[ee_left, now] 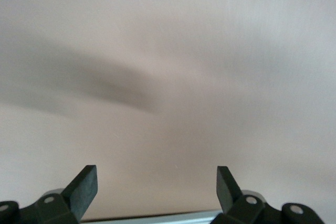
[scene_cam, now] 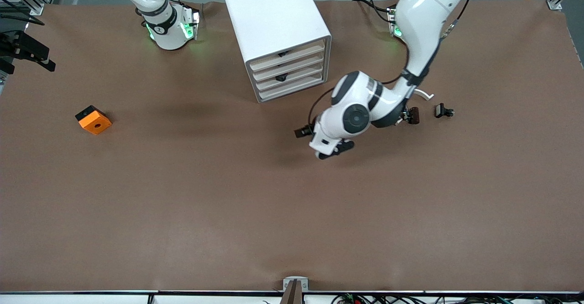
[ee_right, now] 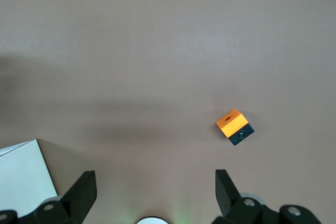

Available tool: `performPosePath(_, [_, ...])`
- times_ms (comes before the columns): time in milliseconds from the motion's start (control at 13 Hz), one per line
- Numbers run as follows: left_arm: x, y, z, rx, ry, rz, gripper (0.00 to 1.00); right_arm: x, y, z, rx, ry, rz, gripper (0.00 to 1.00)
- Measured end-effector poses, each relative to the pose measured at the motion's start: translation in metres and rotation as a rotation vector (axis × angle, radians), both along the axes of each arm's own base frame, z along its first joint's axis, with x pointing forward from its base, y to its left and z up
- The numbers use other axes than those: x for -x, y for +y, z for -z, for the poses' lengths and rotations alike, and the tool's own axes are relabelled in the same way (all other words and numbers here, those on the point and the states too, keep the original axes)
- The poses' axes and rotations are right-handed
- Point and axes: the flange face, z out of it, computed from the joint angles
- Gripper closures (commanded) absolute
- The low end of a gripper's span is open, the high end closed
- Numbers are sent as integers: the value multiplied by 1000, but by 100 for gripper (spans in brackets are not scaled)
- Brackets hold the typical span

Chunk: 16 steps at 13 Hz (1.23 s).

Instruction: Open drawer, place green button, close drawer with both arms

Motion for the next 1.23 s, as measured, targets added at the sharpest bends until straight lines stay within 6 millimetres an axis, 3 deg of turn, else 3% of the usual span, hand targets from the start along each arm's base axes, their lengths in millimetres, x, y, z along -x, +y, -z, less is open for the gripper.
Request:
performPosePath(231, [-37, 51, -38, -37, -60, -34, 0, 1, -1, -2, -2, -4, 2, 0])
performPosePath(615, [-72, 105, -96, -105, -202, -33, 0, 3, -4, -4, -2, -7, 25, 0])
performPosePath(846, [-90, 136, -151, -155, -334, -27, 0, 3, -7, -4, -3, -10, 37, 0])
performPosePath(1231, [-95, 241, -244, -208, -355, 51, 0, 7, -12, -12, -2, -15, 52, 0])
